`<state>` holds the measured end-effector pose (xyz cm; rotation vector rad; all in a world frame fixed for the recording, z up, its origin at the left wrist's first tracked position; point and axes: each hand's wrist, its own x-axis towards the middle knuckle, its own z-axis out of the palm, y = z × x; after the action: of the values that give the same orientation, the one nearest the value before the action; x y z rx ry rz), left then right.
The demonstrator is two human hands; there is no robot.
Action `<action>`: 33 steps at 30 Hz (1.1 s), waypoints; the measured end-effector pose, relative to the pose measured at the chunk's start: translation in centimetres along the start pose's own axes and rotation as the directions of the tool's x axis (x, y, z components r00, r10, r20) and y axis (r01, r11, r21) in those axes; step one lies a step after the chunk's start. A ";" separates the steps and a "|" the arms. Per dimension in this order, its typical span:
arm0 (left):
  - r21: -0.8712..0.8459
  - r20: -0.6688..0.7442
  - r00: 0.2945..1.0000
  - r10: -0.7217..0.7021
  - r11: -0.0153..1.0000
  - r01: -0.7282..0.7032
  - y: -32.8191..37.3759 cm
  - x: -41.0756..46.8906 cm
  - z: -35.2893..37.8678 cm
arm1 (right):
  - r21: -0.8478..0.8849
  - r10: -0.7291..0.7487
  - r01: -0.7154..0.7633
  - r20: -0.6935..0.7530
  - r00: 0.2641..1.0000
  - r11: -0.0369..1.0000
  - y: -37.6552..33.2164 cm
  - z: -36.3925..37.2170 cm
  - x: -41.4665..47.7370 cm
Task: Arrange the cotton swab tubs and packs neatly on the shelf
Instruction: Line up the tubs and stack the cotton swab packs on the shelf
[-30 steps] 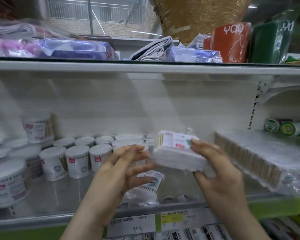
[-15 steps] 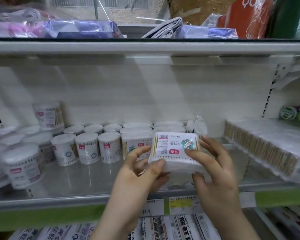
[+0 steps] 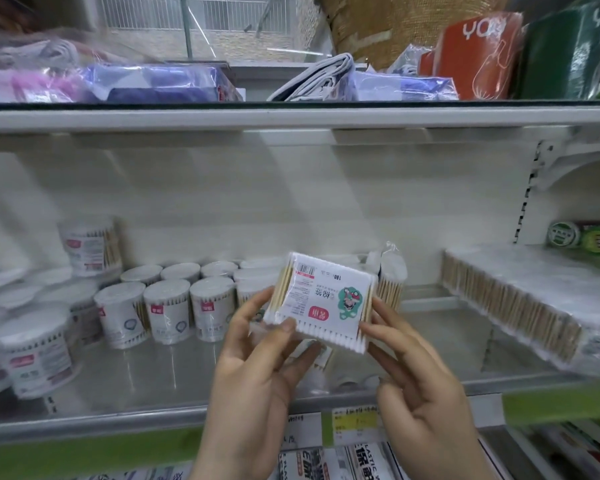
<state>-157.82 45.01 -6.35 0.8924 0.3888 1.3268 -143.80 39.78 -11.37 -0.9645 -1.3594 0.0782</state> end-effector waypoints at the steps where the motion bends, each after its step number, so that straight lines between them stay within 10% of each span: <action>1: -0.016 -0.011 1.000 0.013 1.000 -0.013 0.0 0.1 0.1 | -0.016 -0.014 0.014 -0.002 1.000 1.000 0.1 0.1 0.0; 13: 0.266 -0.059 0.977 0.207 0.946 -0.184 -0.6 0.6 0.0 | -0.311 0.025 0.027 0.161 0.987 0.950 -1.1 0.4 1.1; 26: 0.785 0.334 0.918 0.212 0.476 -0.395 2.1 0.7 -0.1 | -0.350 0.002 0.073 0.210 0.978 0.934 -2.1 0.5 3.9; 33: 0.776 0.402 0.898 0.181 0.453 -0.439 3.0 1.7 0.4 | -0.255 0.140 -0.105 0.126 0.982 0.961 -2.7 0.3 5.0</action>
<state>-159.18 46.42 -3.46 2.0724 0.7263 1.2937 -143.94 41.06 -5.82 -1.2739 -1.4632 0.0742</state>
